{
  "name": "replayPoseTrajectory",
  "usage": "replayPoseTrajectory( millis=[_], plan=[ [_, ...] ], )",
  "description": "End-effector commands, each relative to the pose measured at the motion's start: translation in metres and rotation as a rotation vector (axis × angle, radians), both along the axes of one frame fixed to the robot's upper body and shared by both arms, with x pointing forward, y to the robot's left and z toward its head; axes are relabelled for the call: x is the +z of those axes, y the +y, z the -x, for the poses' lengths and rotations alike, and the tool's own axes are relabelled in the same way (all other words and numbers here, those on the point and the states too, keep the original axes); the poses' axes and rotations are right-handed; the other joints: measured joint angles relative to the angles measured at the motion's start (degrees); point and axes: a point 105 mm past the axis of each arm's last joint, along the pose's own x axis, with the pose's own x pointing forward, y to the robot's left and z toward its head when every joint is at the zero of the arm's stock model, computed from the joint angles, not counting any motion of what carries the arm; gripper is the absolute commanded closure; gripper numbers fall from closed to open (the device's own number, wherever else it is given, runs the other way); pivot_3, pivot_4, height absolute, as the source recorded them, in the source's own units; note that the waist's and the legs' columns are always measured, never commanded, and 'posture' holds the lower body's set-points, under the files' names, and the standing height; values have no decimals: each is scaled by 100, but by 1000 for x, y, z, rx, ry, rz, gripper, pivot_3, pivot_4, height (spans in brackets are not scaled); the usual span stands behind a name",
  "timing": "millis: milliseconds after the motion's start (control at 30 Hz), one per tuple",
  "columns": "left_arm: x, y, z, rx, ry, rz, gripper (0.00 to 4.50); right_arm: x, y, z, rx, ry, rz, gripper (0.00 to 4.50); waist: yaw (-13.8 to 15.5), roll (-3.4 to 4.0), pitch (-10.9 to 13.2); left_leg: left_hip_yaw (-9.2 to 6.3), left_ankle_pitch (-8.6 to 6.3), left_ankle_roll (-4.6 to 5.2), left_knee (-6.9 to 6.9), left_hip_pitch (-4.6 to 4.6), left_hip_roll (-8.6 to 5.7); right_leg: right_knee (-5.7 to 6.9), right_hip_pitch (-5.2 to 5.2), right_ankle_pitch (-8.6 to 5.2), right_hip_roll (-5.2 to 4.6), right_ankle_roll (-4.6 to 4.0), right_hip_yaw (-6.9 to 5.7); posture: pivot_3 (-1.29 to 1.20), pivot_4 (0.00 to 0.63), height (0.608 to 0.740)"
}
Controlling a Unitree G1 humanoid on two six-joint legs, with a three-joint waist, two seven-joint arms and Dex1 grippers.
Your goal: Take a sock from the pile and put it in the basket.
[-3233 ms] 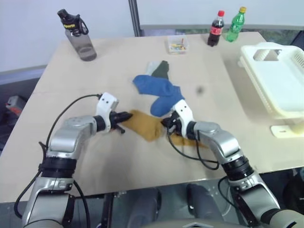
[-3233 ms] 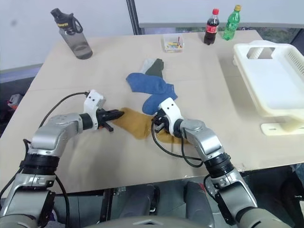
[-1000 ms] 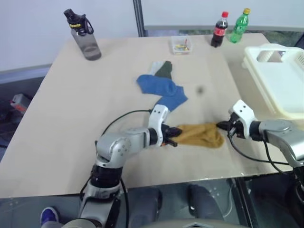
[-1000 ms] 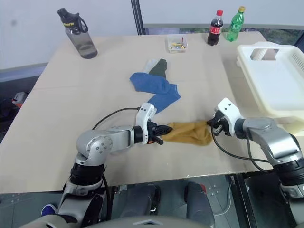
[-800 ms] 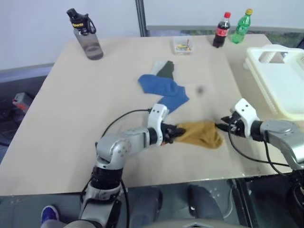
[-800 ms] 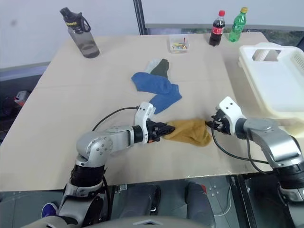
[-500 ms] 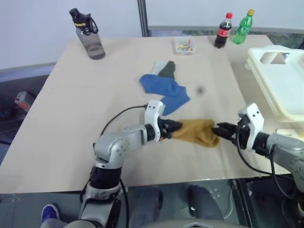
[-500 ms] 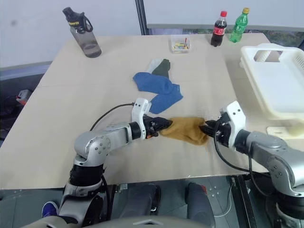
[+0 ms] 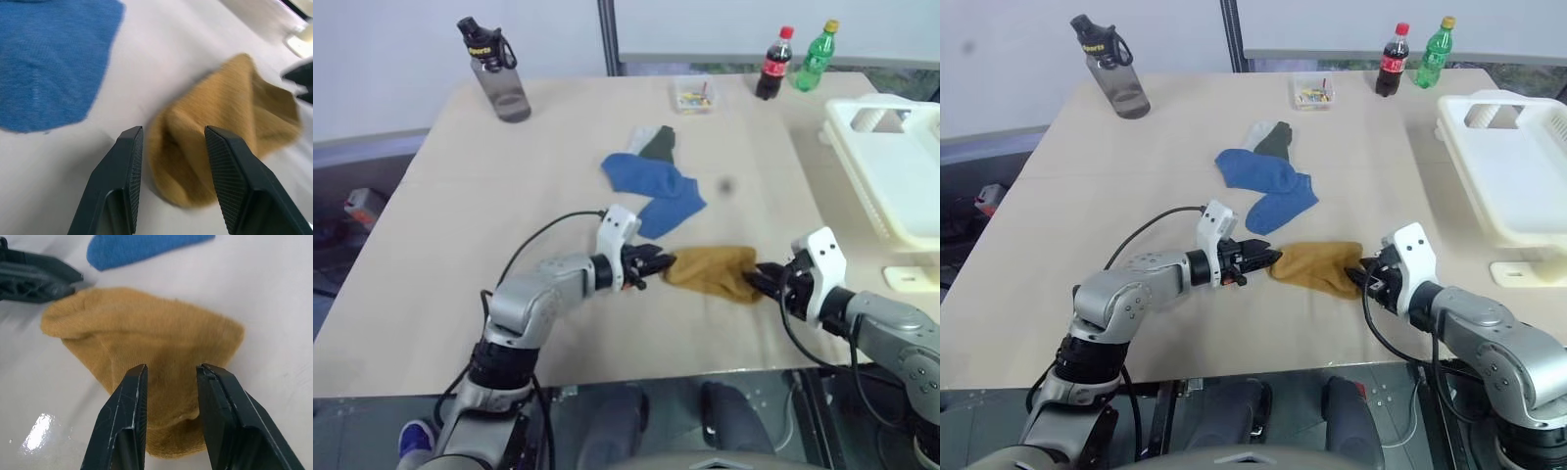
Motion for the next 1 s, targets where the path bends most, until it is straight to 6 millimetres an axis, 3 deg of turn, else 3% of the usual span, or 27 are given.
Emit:
replayPoseTrajectory(
  millis=[33, 267, 367, 467, 533, 767, 1000],
  plan=[
    [-3, -3, 1, -41, -22, 4, 2360, 4, -5, 4, -18, -29, 29, 2885, 6, 0, 0, 0, 0, 0, 0, 0, 0, 0, 0, 0, -1, 0, 0, 0, 150, 740],
    [-13, -11, -2, -41, -9, 12, 2360, -6, -9, 3, -47, 1, 43, 2885, 3, 0, 0, 0, 0, 1, 0, 0, 0, 0, 0, 0, 0, 1, 0, 0, 150, 740],
    [-11, -13, -2, -45, -13, 28, 3071, -9, -10, 1, -53, 8, 43, 2746, 3, 0, -1, 2, 0, 1, 1, 0, 0, 0, 0, 0, 0, 1, 1, 0, 150, 740],
    [-11, -13, -2, -46, -13, 36, 4466, -11, -10, 1, -55, 12, 42, 3527, 2, 1, -1, 1, -1, 1, 1, 0, 0, 0, 0, 0, 0, 1, 1, 0, 150, 740],
    [-10, -13, -2, -46, -11, 42, 4500, -11, -11, 0, -55, 12, 43, 4459, 3, 1, 0, 0, 0, 1, 1, 0, 0, 0, 0, 0, 0, 1, 1, 0, 150, 740],
    [7, -9, -5, -27, 10, 149, 4500, -1, -13, 1, -38, -18, 49, 4459, 1, 0, 0, 0, -1, 2, 1, 0, 0, 0, 0, 0, 0, 1, 0, 0, 150, 740],
    [27, 8, -8, -26, 80, 208, 4500, 17, -20, 13, 12, -40, 49, 4459, -1, 0, 0, -2, -1, 2, 2, 0, 1, 1, 1, 0, 1, 2, -3, 0, 150, 740]
  ],
)
